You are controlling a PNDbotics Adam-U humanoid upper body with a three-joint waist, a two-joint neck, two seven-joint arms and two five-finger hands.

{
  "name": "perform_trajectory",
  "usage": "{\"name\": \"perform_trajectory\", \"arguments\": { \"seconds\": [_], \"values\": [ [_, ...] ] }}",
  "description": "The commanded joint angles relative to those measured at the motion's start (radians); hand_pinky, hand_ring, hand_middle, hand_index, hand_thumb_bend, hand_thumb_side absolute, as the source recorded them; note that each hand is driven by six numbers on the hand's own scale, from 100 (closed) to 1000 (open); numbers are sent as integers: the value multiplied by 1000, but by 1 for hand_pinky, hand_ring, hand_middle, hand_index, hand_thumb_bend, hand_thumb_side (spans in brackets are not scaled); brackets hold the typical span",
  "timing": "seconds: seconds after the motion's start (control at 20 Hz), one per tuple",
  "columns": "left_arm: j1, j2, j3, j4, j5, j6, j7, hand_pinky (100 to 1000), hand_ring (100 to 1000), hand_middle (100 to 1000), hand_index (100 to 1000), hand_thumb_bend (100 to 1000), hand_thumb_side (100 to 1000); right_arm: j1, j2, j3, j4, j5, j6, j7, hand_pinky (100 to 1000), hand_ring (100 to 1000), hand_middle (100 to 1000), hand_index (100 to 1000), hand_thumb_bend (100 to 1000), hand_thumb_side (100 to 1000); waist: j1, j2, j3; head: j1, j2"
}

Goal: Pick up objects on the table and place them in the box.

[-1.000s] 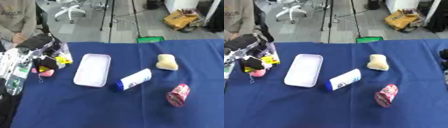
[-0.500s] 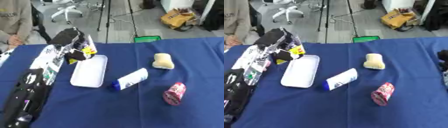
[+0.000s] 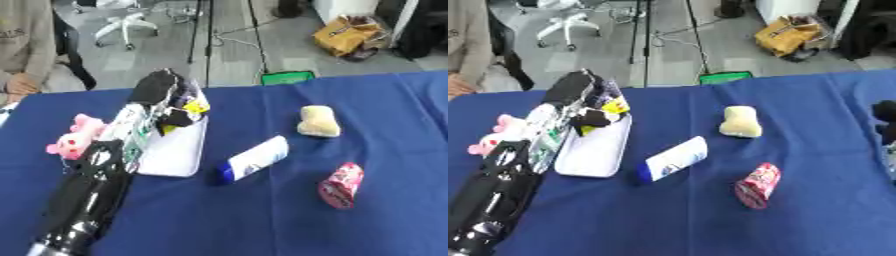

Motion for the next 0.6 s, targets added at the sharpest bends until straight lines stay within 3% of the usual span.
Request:
{"name": "perform_trajectory", "arguments": {
  "seconds": [0.05,0.45,0.6],
  "values": [
    [-26,-1,13,50,4,-2,62,299,239,327,550,323,406,-12,-16,2,-25,-7,-1,3,879,884,799,849,100,543,11,-31,-3,3,-12],
    [-29,-5,20,154,-51,25,164,382,333,374,596,327,390,-15,-18,3,-25,-9,-3,5,879,884,799,849,100,543,14,-26,-14,3,-14],
    [-29,0,18,175,-100,42,163,456,384,414,627,344,396,-15,-18,3,-25,-9,-3,6,879,883,799,849,100,544,15,-26,-15,3,-13]
  ]
}}
